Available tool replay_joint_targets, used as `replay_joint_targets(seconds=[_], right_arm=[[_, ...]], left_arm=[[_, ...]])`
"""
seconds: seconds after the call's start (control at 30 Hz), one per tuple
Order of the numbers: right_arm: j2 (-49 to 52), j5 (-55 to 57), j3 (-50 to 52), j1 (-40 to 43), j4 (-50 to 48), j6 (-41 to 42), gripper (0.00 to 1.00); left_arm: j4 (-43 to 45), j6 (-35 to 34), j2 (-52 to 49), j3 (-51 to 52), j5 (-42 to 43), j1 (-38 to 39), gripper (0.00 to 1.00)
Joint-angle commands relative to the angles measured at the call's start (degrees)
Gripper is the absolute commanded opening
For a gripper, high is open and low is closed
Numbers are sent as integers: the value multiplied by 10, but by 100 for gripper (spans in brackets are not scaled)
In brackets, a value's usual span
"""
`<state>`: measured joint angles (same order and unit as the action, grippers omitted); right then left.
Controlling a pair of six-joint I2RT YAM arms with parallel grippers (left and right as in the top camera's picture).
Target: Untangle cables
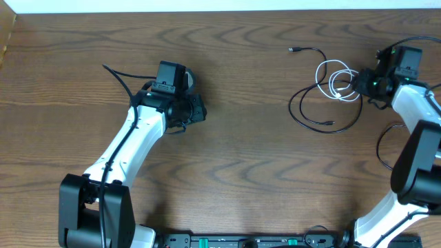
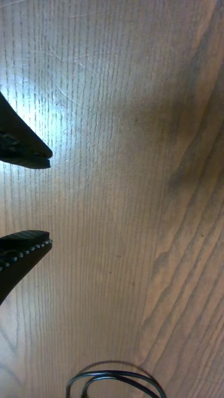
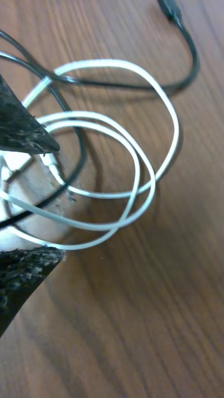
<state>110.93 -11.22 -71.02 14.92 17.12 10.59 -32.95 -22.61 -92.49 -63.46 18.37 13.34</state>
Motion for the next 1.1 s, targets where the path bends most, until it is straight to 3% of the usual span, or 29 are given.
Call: replay_joint_targets(seconds=[0.0, 0.13, 0.23, 0.3, 0.53, 0.7, 0.87, 1.07], right_arm=[[28, 31, -4, -1, -22, 54, 41], [52, 15, -4, -6, -51, 83, 30], [58, -26, -4, -13, -69, 83, 13], [56, -56, -4, -16, -90, 83, 8], [4, -193, -5, -28, -159, 83, 1], [-63, -248, -5, -75, -152, 64, 1], [-138, -190, -6, -149, -99, -13, 1], [-188, -97, -22, -256, -7, -30, 1]], left_arm=[[0, 5, -1, -5, 5, 1, 38], [0, 5, -1, -5, 5, 1, 38], [0, 5, -1, -5, 5, 1, 38], [0, 5, -1, -5, 5, 1, 38], [0, 5, -1, -5, 5, 1, 38], [2, 5, -1, -5, 5, 1, 38], [7, 5, -1, -5, 5, 1, 38], [13, 5, -1, -5, 5, 1, 38]])
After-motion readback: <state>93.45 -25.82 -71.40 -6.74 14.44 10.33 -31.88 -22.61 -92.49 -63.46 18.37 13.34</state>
